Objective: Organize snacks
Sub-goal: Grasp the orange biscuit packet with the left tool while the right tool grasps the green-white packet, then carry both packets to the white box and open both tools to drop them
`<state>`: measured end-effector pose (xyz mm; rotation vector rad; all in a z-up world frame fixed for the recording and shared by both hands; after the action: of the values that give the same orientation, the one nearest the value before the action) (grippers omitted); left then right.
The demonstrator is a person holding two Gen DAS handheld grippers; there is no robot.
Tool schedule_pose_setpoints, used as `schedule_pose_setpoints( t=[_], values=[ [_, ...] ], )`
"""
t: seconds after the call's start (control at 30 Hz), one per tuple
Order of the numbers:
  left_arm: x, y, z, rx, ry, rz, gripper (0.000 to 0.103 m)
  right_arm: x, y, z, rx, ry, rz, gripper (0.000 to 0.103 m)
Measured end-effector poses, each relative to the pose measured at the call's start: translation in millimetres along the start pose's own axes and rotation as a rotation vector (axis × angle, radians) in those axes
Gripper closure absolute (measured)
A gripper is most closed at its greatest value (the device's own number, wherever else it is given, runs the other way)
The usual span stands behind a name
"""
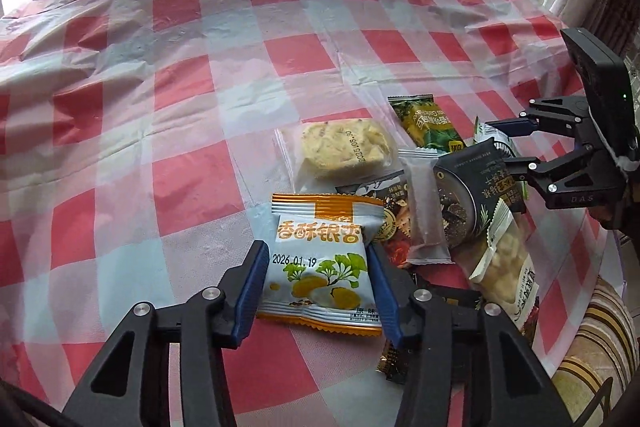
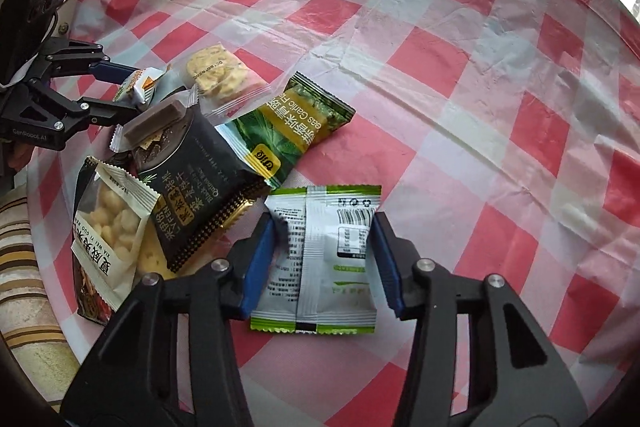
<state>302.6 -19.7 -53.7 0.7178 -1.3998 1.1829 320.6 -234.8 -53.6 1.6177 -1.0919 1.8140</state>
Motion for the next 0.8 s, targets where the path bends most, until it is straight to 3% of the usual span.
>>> schedule_pose_setpoints(
  t=[0.23,0.37,0.6,0.8],
  values=[
    [19.1,17.9,-6.5,0.109,-0.009,0.038,0.054,16.1,52.7,-0.7,-0.254,-0.019,0.029,0.055],
    [31.3,26.6,-0.8,0.132,-0.02,0.056,0.055,28.1,83.9,-6.4,-0.321,-0.043,0.036,0.056],
    [64.9,35.3,35.2,0.102,-0.021,0.116,0.055,69.8,135.4,-10.0,-0.43,-0.055,0.111,0.057],
    [85.3,35.9,96.1,0.017,0.024,0.15,0.055,103.5,198.2,-7.1,-0.545,-0.029,0.15,0.057]
  ],
)
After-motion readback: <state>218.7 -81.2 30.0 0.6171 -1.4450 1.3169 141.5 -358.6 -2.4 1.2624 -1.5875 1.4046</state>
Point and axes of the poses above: each gripper's, at about its wrist camera, not at the fingertips, and x roughly against the way its jaws point, z to its right, y to its underside, the point moved 2 cm from there along -x, roughly the way its jaws point, and after that the axes turned 14 degrees about -z, right-handed, at the moved point
